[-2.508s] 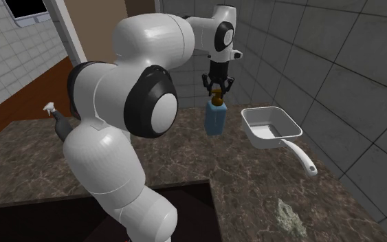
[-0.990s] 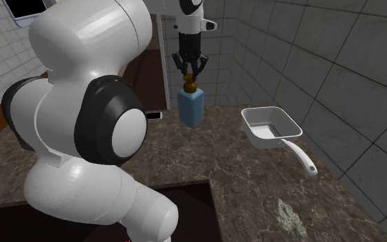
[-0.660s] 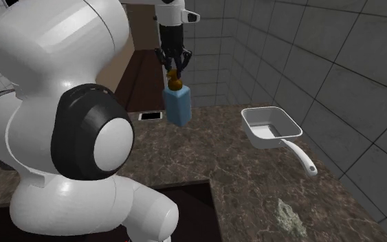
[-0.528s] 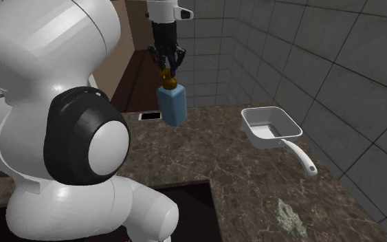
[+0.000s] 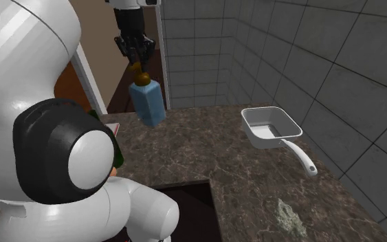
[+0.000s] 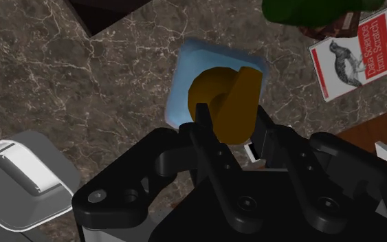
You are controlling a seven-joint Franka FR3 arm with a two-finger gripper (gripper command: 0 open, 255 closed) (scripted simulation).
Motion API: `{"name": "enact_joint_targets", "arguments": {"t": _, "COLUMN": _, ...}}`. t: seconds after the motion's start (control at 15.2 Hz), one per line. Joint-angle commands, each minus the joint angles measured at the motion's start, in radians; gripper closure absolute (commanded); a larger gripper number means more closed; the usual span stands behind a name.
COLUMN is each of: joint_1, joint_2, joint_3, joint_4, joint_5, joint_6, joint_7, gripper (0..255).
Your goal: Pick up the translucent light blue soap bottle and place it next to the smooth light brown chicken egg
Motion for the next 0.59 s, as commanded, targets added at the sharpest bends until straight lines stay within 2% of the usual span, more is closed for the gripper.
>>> {"name": "enact_joint_targets", "arguments": {"t": 0.0, "joint_1": 0.008, "joint_2": -0.014, "joint_3": 0.026, "joint_4": 0.032, "joint_5": 0.02, "joint_6": -0.041, "joint_7": 0.044, "gripper": 255}}
{"name": "enact_joint_targets", "arguments": {"t": 0.46, "joint_1": 0.023, "joint_2": -0.018, "joint_3": 0.137, "joint_4": 0.189, "joint_5": 0.104, "joint_6": -0.177, "joint_7": 0.223, "gripper": 255}}
{"name": "enact_joint_targets", "arguments": {"t": 0.53, "joint_1": 0.025, "joint_2": -0.032, "joint_3": 0.135, "joint_4": 0.161, "joint_5": 0.105, "joint_6": -0.163, "joint_7": 0.218, "gripper": 255}}
